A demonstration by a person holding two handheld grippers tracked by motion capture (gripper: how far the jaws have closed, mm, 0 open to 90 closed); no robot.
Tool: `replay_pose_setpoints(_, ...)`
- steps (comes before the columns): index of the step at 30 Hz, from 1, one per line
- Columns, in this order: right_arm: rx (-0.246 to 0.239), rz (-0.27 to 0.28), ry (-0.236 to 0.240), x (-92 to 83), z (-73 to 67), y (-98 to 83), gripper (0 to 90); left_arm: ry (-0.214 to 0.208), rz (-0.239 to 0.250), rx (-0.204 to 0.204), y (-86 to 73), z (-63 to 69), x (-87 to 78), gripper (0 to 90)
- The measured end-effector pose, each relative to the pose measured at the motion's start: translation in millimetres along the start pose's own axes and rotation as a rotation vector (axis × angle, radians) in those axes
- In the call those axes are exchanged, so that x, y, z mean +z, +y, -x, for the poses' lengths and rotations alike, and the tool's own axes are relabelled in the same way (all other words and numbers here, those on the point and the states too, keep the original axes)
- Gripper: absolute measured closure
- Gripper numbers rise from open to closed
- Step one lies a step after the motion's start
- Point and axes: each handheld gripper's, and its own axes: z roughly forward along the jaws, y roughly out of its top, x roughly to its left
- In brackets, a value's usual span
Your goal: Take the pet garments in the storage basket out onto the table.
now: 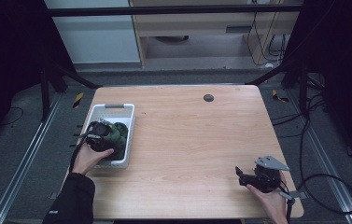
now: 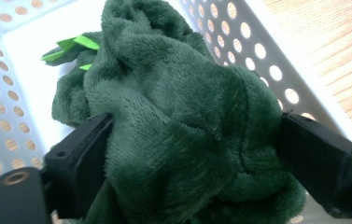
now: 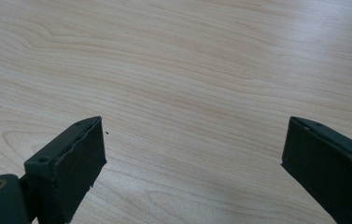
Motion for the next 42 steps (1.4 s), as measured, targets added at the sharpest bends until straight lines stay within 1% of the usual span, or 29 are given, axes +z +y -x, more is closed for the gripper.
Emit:
replay_pose_setpoints(1, 0.000, -0.001, 0.002, 0.1, 0.0, -0.1, 6.0, -0.003, -0.008, 0.001, -0.5, -1.1, 0.0, 13.3)
replay_pose_setpoints(4, 0.002, -0.002, 0.004, 0.0, -0.5, 0.1, 6.0, -0.004, -0.009, -0.003, -1.9, -3.0, 0.3, 17.0)
replay_pose_setpoints(13, -0.002, -0.002, 0.004, 0.3, -0.4, 0.2, 5.9, -0.005, -0.013, -0.017, -5.4, -3.9, 3.0, 33.8)
replay_pose_setpoints(14, -0.002, -0.001, 0.005, 0.3, -0.4, 0.3, 5.9, -0.003, -0.019, -0.012, -5.8, -4.3, 3.1, 36.6)
replay_pose_setpoints(17, 0.001, -0.002, 0.006, 0.2, -0.5, 0.4, 5.9, -0.006, -0.032, -0.019, -7.2, -5.9, 4.6, 44.2)
replay_pose_setpoints(21, -0.002, -0.001, 0.004, 0.3, -0.2, 0.4, 5.9, -0.016, -0.045, -0.042, -8.3, -7.1, 5.7, 55.4)
replay_pose_setpoints(23, -0.002, -0.002, 0.003, 0.4, -0.2, 0.4, 5.9, -0.009, -0.056, -0.051, -8.6, -7.7, 5.9, 61.0)
replay_pose_setpoints(26, 0.001, -0.003, 0.006, 0.3, -0.5, 0.5, 5.9, -0.020, -0.067, -0.076, -9.0, -9.3, 6.4, 69.5)
replay_pose_setpoints(28, 0.001, -0.003, 0.007, 0.3, -0.4, 0.5, 5.9, -0.022, -0.069, -0.079, -9.4, -9.6, 6.4, 73.3)
replay_pose_setpoints(31, 0.004, -0.007, 0.010, 0.3, -0.5, 0.5, 5.9, -0.020, -0.062, -0.077, -10.1, -8.3, 5.5, 77.5)
replay_pose_setpoints(33, -0.006, -0.006, 0.008, 1.1, 0.0, 0.1, 6.0, -0.017, -0.053, -0.075, -10.3, -7.8, 4.3, 79.6)
replay_pose_setpoints(38, -0.005, -0.012, 0.012, 1.7, -0.6, 0.1, 6.1, -0.014, -0.022, -0.080, -11.1, -6.8, -1.9, 81.8)
replay_pose_setpoints(42, -0.006, -0.008, 0.010, 1.6, 0.2, 0.1, 6.2, -0.012, 0.015, -0.088, -12.7, -6.8, -9.7, 82.4)
